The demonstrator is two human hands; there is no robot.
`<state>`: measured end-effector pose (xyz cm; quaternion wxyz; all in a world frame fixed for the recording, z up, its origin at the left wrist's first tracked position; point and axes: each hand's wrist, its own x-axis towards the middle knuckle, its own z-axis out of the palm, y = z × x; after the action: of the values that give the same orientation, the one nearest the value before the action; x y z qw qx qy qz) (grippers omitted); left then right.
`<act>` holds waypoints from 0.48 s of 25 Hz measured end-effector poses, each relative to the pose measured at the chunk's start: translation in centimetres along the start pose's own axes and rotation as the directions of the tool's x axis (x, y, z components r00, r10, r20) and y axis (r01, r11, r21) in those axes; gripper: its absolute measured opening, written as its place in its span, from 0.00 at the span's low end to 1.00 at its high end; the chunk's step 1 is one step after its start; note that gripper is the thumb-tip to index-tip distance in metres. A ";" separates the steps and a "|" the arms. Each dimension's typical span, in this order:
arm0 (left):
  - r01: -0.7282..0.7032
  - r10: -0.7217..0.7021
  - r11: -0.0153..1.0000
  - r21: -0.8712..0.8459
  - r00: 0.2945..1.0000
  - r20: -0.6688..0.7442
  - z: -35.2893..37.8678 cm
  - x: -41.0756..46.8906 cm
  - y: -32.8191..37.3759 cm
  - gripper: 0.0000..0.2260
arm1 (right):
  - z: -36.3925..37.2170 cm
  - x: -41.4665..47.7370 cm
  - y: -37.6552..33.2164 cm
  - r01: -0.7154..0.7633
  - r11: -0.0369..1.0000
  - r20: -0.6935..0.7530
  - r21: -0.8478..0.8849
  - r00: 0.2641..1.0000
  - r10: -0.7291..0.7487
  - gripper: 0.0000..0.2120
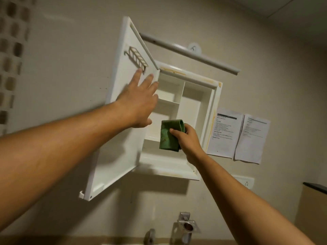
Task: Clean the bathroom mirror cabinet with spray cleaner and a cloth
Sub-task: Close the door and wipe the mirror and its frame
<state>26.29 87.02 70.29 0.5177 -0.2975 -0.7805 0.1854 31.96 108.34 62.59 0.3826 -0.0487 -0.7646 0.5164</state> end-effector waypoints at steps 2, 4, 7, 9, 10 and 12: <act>0.084 -0.081 0.996 0.015 0.989 -0.120 -1.5 -2.9 -3.1 0.40 | 1.6 -1.3 -2.9 0.044 0.998 0.027 0.038 0.999 -0.045 0.12; 0.205 -0.215 0.976 -0.075 0.965 -0.153 -1.8 -5.2 -4.9 0.44 | 2.8 -2.7 -5.0 0.073 0.995 0.048 0.066 0.996 -0.076 0.14; 0.324 -0.330 0.808 -0.492 0.941 0.078 -1.3 -7.6 -5.3 0.51 | 3.9 -4.9 -7.2 0.078 0.992 0.072 0.101 0.994 -0.086 0.15; 0.332 -0.315 0.636 -0.696 0.936 0.159 -1.1 -8.4 -4.6 0.52 | 4.0 -6.4 -8.2 0.083 0.992 0.079 0.099 0.993 -0.091 0.16; 0.315 -0.317 0.585 -0.748 0.937 0.147 -1.1 -8.6 -4.2 0.52 | 3.8 -7.2 -8.6 0.088 0.991 0.072 0.096 0.993 -0.096 0.16; 0.262 -0.321 0.511 -0.819 0.942 0.101 -1.4 -8.6 -3.0 0.51 | 2.9 -8.1 -9.2 0.093 0.992 0.038 0.084 0.995 -0.096 0.14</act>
<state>29.19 79.05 66.64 0.3672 -0.3742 -0.7977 -0.2981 38.79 98.06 65.36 0.3924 0.0142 -0.7519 0.5295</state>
